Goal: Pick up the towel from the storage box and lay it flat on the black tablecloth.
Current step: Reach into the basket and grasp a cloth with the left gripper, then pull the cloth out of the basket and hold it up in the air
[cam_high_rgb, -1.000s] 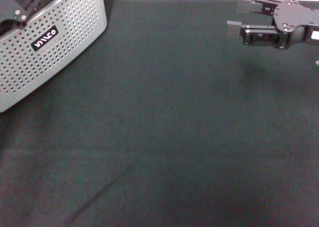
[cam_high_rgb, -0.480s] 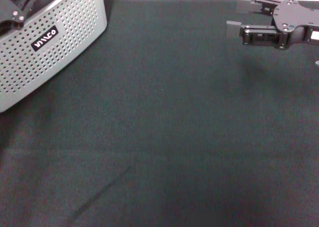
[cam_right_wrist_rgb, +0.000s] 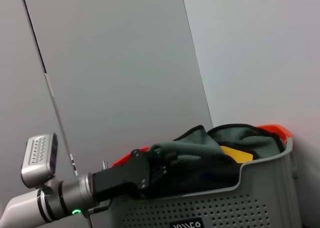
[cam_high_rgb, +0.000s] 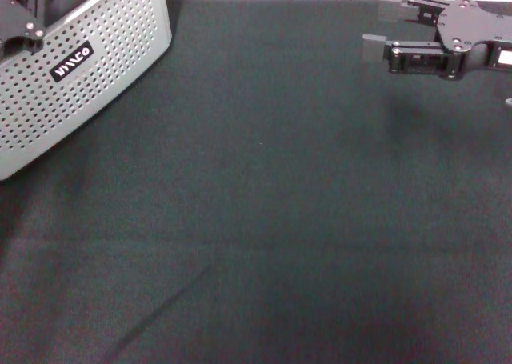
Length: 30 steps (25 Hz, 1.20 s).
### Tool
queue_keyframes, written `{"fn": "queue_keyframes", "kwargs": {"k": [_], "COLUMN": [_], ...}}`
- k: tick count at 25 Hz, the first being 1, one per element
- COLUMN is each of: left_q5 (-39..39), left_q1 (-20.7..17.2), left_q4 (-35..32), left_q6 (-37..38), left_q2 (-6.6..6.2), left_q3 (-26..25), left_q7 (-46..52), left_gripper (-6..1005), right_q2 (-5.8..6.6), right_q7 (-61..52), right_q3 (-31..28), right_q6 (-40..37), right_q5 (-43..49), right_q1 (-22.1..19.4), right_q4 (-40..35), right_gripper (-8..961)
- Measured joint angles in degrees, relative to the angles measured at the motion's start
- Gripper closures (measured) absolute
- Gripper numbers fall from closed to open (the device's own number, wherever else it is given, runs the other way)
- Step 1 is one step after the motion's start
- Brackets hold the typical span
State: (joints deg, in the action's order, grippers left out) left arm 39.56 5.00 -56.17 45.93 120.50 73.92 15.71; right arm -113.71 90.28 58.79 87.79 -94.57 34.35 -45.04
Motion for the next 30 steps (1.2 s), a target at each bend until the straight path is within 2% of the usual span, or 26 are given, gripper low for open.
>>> {"fn": "queue_keyframes", "kwargs": {"k": [2,8,12,16,23,30], "left_q5": [-0.06,-4.74,-9.98,-11.75,-9.27,-3.51], "left_q1": [0.24,0.18,-0.52,-1.14,-2.92,-4.72], "left_q4": [0.11,0.18,-0.18,-2.02,-6.65,-11.84], "left_q6": [-0.74,-0.93,-0.48,-0.63,-0.11,3.85], "left_q2": [0.01,-0.05,-0.17,-0.29,-0.56,-1.16], "left_q3": [0.09,1.62,3.78,5.29,6.21,3.57], "left_q7": [0.07,0.32,1.81,9.18,25.81,44.79], "left_gripper": [684,916,958,976,974,972], "right_q2": [-0.06,-0.20,-0.20,-0.12,-0.10,-0.18], "right_q7": [-0.04,-0.04,-0.08,-0.10,-0.11,-0.02], "right_q3": [0.00,0.00,0.00,0.00,-0.05,-0.09], "right_q6": [0.01,0.15,0.36,0.85,1.47,1.61], "right_q5": [0.00,0.00,-0.01,-0.20,-0.41,-0.27], "right_q1": [-0.03,-0.04,-0.25,-0.49,-0.59,-0.67], "right_q4": [-0.10,-0.12,-0.27,-0.34,-0.18,0.02], "right_gripper": [97,97,97,97,97,97]}}
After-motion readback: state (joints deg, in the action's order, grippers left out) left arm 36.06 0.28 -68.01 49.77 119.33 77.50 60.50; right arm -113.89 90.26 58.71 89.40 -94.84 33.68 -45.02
